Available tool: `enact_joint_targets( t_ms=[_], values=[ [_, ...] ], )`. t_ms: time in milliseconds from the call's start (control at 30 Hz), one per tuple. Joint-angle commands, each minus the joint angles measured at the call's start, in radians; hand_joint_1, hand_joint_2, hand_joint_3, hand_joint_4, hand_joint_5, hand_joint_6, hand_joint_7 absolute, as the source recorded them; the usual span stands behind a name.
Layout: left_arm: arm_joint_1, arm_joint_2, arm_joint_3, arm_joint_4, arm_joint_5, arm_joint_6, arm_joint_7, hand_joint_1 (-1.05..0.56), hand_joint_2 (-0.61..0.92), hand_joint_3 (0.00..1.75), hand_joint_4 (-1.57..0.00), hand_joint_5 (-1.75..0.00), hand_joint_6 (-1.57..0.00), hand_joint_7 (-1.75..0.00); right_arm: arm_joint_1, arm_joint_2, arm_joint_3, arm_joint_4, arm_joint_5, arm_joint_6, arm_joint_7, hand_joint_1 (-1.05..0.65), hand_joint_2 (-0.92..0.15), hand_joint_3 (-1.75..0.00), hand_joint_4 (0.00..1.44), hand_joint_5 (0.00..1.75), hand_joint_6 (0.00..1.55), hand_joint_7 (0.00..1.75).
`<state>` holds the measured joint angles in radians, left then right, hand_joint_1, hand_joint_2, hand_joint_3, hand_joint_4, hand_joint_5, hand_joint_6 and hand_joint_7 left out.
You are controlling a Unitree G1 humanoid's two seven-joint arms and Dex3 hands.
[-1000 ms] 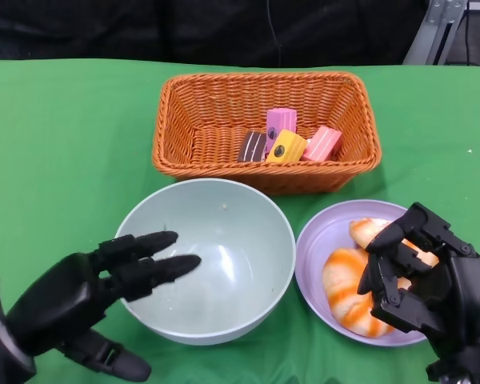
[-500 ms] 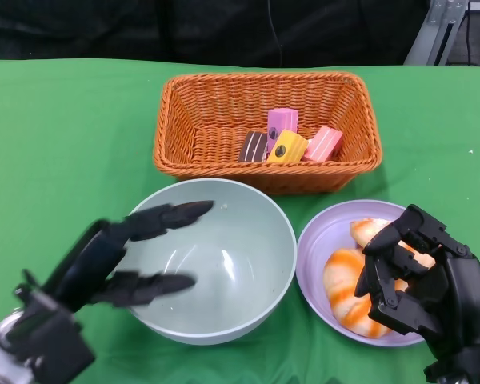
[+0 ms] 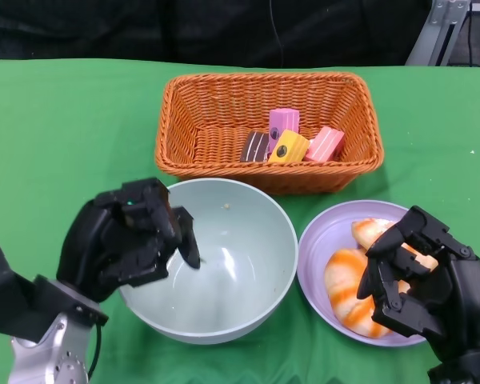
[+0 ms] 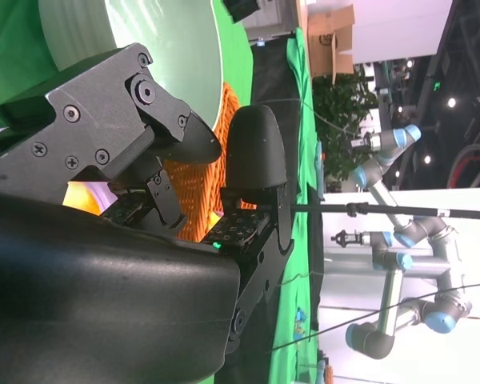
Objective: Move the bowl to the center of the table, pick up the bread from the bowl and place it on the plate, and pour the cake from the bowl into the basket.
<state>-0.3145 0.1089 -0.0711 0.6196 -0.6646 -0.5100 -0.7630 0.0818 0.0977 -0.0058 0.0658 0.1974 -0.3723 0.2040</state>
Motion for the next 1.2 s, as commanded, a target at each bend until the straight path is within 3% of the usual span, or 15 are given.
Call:
enact_joint_targets(
  t_ms=[33, 167, 400, 567, 700, 900, 1200],
  values=[
    [0.015, -0.003, 0.048, -0.007, 0.028, 0.045, -0.049, -0.06, 0.5, 1.12, -0.9, -1.66, -0.9, -1.47, 0.014, -0.018, -0.011, -0.008, 0.026, -0.007, 0.021, -0.07, -0.57, -1.19, 0.82, 1.75, 0.67, 1.54],
    [0.025, -0.009, 0.081, 0.007, 0.075, 0.071, -0.086, -0.04, 0.49, 1.15, -0.86, -1.7, -0.89, -1.49, 0.02, -0.021, -0.01, -0.008, 0.038, -0.019, 0.045, -0.07, -0.57, -1.19, 0.8, 1.75, 0.65, 1.55],
    [0.015, -0.021, 0.151, 0.061, 0.116, 0.078, -0.133, -0.01, 0.56, 1.04, -0.86, -1.72, -0.89, -1.46, 0.039, -0.02, -0.001, -0.014, 0.056, -0.056, 0.091, -0.05, -0.6, -1.19, 0.79, 1.75, 0.64, 1.55],
    [0.01, -0.019, 0.179, 0.071, 0.166, 0.086, -0.105, 0.02, 0.46, 1.28, -0.89, -1.71, -0.93, -1.45, 0.058, -0.014, 0.005, -0.041, 0.056, -0.047, 0.091, -0.04, -0.57, -1.21, 0.79, 1.75, 0.64, 1.57],
    [0.01, -0.026, 0.193, 0.068, 0.19, 0.081, -0.103, 0.02, 0.41, 1.37, -0.91, -1.71, -0.95, -1.44, 0.063, -0.014, 0.006, -0.041, 0.056, -0.052, 0.093, -0.04, -0.56, -1.23, 0.79, 1.75, 0.65, 1.57],
    [0.003, -0.042, 0.215, 0.067, 0.199, 0.039, -0.125, 0.02, 0.44, 1.29, -0.94, -1.66, -0.97, -1.43, 0.066, -0.016, 0.007, -0.038, 0.054, -0.049, 0.094, -0.04, -0.56, -1.26, 0.79, 1.75, 0.63, 1.59],
    [-0.017, -0.041, 0.216, -0.011, 0.194, 0.073, -0.119, 0.01, 0.43, 1.35, -0.93, -1.67, -0.98, -1.39, 0.022, -0.025, -0.004, -0.04, 0.06, -0.016, 0.082, -0.04, -0.55, -1.26, 0.77, 1.75, 0.62, 1.57]
  ],
)
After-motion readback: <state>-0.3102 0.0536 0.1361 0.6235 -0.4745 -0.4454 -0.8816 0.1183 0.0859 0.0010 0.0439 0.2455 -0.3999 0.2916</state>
